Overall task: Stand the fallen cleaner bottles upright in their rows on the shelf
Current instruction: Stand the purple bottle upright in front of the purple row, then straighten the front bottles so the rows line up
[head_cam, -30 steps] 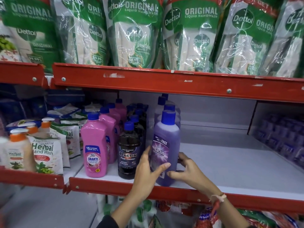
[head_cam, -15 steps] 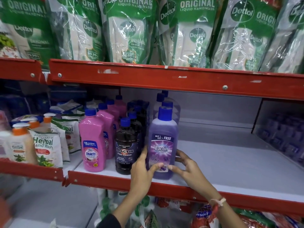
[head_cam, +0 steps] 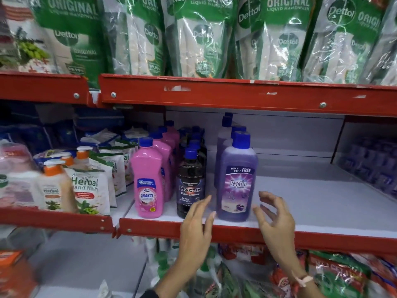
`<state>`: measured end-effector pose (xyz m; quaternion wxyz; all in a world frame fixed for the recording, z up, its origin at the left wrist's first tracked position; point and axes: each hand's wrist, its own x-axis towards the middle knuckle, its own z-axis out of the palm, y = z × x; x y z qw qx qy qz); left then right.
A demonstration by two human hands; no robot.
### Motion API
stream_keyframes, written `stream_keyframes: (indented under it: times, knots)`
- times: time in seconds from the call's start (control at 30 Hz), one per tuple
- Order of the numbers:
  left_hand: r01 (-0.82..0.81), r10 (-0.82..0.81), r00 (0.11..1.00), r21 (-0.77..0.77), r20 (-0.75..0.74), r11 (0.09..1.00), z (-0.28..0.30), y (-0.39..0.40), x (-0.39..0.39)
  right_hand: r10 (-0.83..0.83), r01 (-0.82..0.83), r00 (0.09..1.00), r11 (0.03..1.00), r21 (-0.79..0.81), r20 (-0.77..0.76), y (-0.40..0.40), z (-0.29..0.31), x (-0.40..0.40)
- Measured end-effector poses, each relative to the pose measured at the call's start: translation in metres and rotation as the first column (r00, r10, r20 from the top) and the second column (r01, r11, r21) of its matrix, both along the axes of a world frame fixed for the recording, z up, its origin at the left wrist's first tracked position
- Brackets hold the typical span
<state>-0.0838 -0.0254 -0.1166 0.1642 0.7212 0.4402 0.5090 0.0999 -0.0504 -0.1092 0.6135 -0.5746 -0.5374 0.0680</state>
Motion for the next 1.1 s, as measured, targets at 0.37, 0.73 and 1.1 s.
stream_keyframes:
  times: [0.37, 0.73, 1.1]
  knots:
    - [-0.231, 0.236, 0.921, -0.056, 0.308, 0.971, 0.011, 0.023, -0.135, 0.294, -0.284, 0.956, 0.937, -0.204, 0.019, 0.017, 0.018, -0.192]
    - [-0.087, 0.14, 0.976, -0.296, 0.164, 0.951, 0.007, 0.035, -0.163, 0.289, -0.201, 0.95, 0.854, -0.48, 0.117, 0.054, 0.006, -0.221]
    - [-0.188, 0.222, 0.965, -0.226, 0.137, 0.956, 0.01, 0.021, -0.178, 0.257, -0.136, 0.932, 0.902, -0.41, 0.257, 0.021, 0.018, -0.223]
